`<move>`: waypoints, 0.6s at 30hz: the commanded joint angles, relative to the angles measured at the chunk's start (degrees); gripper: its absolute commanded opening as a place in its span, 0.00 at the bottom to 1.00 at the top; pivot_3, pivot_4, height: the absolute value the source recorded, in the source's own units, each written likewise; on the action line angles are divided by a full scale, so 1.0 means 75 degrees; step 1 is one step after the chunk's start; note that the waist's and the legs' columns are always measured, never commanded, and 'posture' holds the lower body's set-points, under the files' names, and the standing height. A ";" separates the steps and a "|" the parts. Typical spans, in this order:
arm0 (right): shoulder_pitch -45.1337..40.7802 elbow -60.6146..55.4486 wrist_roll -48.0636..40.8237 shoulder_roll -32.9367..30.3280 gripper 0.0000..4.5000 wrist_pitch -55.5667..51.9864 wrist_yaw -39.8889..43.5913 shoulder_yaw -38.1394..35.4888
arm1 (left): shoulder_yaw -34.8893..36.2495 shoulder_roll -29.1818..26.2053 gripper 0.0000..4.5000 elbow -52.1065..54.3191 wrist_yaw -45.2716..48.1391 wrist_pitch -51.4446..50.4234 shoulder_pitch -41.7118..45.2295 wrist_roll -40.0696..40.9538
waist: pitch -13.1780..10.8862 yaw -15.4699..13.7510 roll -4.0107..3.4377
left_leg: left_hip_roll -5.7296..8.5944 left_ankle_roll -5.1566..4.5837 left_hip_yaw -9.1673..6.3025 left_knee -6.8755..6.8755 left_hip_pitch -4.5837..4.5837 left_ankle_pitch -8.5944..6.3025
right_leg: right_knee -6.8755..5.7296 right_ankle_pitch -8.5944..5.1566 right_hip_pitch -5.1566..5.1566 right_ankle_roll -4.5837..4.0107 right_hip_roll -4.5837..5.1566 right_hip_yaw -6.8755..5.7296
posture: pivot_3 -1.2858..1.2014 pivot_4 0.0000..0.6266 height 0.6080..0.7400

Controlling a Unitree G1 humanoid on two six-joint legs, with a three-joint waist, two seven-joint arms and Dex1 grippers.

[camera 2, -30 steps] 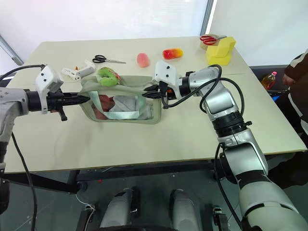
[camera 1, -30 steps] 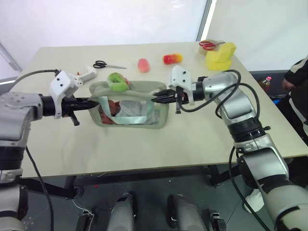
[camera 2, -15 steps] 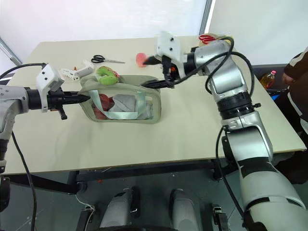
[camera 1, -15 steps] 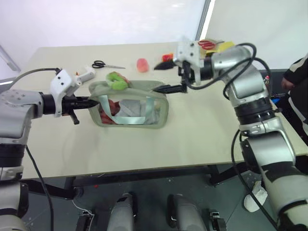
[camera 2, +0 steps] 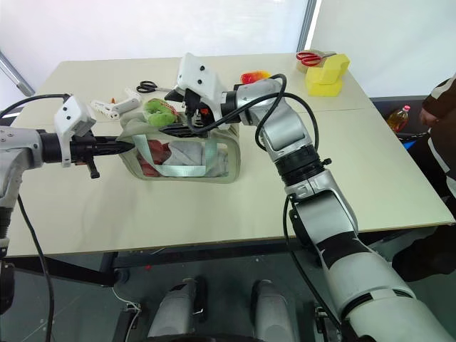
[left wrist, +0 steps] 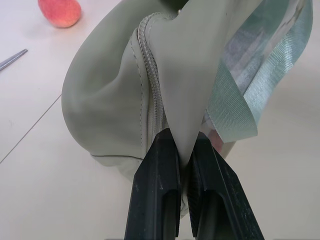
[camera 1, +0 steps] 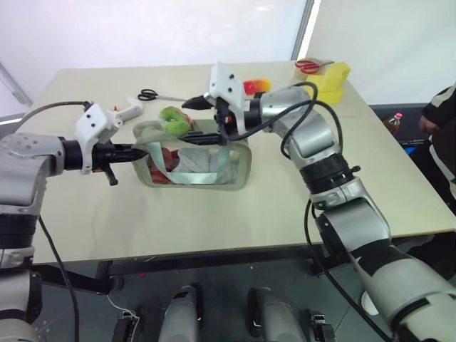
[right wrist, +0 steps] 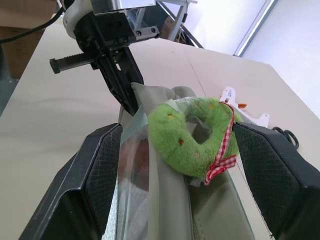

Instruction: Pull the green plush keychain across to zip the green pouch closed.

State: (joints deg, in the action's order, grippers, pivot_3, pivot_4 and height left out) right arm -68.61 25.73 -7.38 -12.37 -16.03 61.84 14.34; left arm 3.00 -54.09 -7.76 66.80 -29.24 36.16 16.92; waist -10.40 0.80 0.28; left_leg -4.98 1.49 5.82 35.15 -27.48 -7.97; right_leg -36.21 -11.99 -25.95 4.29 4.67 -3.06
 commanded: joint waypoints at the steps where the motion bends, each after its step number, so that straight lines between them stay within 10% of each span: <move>1: -0.0238 0.0208 0.0265 0.0179 0.81 0.0598 -0.0147 0.0124 | 0.0077 -0.0106 0.00 0.0085 0.0069 0.0118 -0.0001 0.0020 | 0.0000 -0.0004 0.0000 | 0.0000 0.0000 0.0000 0.0000 0.0000 0.0000 | 0.0000 0.0000 0.0001 0.0000 0.0000 0.0000 | 0.52 0.24 1.00; 6: -0.0264 0.0473 0.0378 0.0392 0.76 0.0856 -0.0203 0.0151 | 0.0058 -0.0073 0.00 0.0105 0.0064 0.0139 -0.0031 0.0003 | 0.0000 -0.0004 0.0000 | 0.0000 0.0000 0.0000 0.0001 0.0000 0.0000 | 0.0000 0.0000 0.0001 0.0000 0.0000 0.0000 | 0.52 0.24 1.00; 13: -0.0337 0.0628 0.0345 0.0253 0.05 0.0905 -0.0252 -0.0066 | 0.0028 -0.0011 0.00 0.0054 0.0016 0.0167 -0.0047 -0.0019 | 0.0000 -0.0007 0.0000 | 0.0000 0.0000 0.0000 0.0001 0.0000 0.0000 | 0.0000 0.0000 0.0002 0.0000 0.0001 0.0000 | 0.52 0.24 1.00; 18: -0.0081 -0.0428 0.0134 -0.0606 0.02 0.0250 -0.0074 -0.0388 | 0.0014 -0.0037 0.00 0.0020 0.0031 0.0205 -0.0090 -0.0045 | 0.0000 -0.0023 0.0000 | 0.0001 0.0001 0.0000 0.0001 -0.0001 0.0000 | 0.0004 0.0000 0.0003 0.0000 0.0002 0.0000 | 0.52 0.24 1.00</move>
State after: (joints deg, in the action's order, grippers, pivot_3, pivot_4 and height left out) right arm -68.63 27.16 -4.99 -15.24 -12.72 61.15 14.23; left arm 2.95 -53.99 -7.85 67.01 -28.13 35.92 16.77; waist -10.40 0.63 0.28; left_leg -4.98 1.50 5.82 35.16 -27.49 -7.97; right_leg -36.18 -12.00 -25.92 4.29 4.69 -3.05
